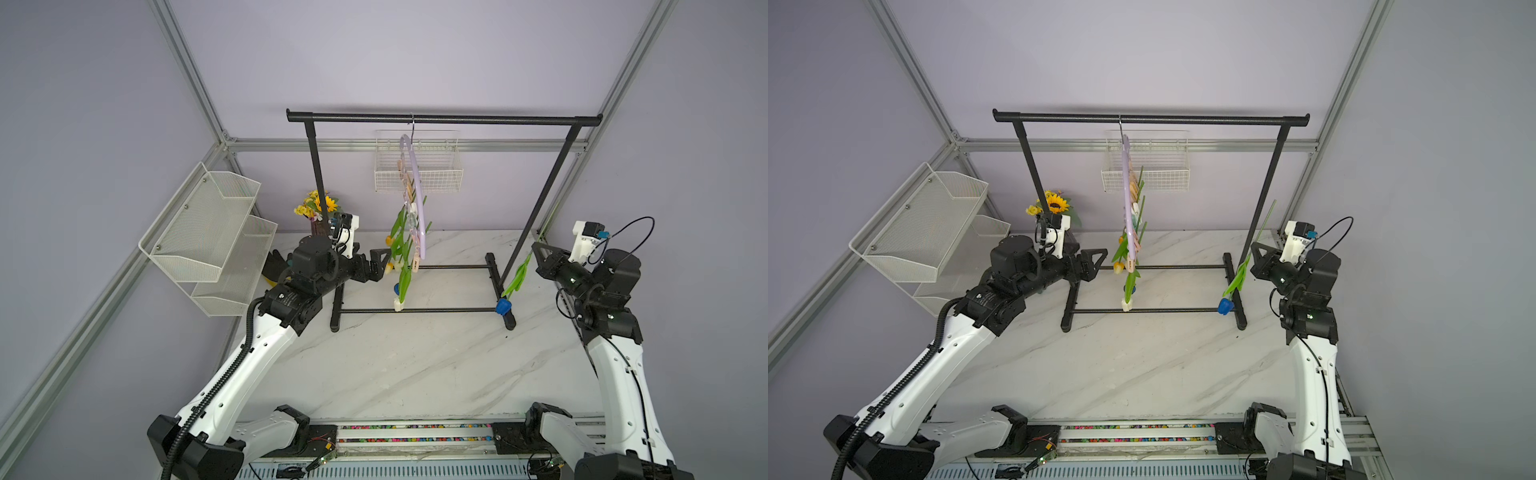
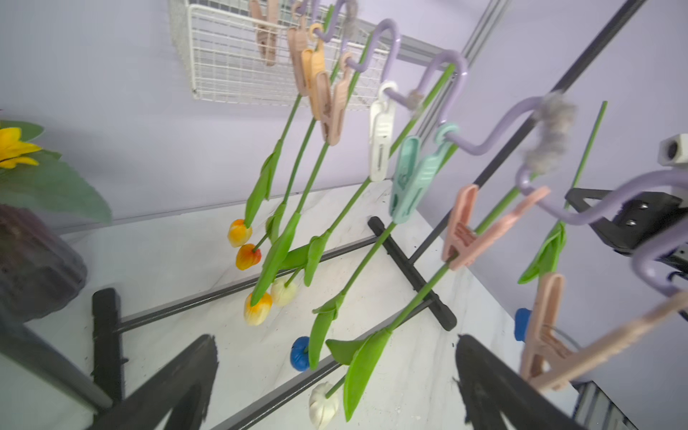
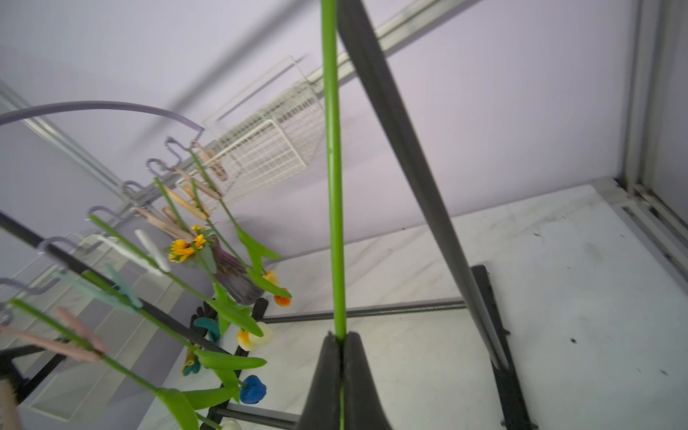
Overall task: Dry the flowers on a clothes hanger
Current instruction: Open the clamp at the hanger.
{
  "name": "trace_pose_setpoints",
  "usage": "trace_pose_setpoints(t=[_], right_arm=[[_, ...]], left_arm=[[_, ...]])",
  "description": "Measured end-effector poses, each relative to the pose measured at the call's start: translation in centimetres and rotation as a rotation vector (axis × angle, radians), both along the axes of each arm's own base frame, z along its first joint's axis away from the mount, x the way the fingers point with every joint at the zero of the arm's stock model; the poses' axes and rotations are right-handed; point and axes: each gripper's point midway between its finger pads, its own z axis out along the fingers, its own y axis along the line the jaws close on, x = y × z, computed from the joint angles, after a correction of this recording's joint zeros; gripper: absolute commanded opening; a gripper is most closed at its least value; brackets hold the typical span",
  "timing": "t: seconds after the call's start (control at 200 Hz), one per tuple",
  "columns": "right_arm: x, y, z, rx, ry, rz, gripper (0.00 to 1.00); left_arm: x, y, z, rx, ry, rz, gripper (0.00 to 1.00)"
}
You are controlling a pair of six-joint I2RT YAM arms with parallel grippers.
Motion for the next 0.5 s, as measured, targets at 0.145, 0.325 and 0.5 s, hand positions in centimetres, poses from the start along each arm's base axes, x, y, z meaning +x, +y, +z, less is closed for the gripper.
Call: trace_pose_setpoints(t=[0.145, 0.325, 0.5], right_arm=[[-1.4, 3.5, 1.7, -0.001, -0.114, 0.169, 0.00], [-2.5, 7.9, 2.5, -0.013, -0.192, 0.367, 0.00], [-2.9, 11.0, 2.2, -0.009, -0.226, 0.506, 0.00]], left_arm=[[-0.9, -1.5, 1.8, -0.033, -0.078, -0.111, 0.91], [-1.9, -3.6, 2.8, -0.050, -0.148, -0.261, 0.87], [-3.1, -5.4, 2.7, -0.054, -0.201, -0.411, 0.86]])
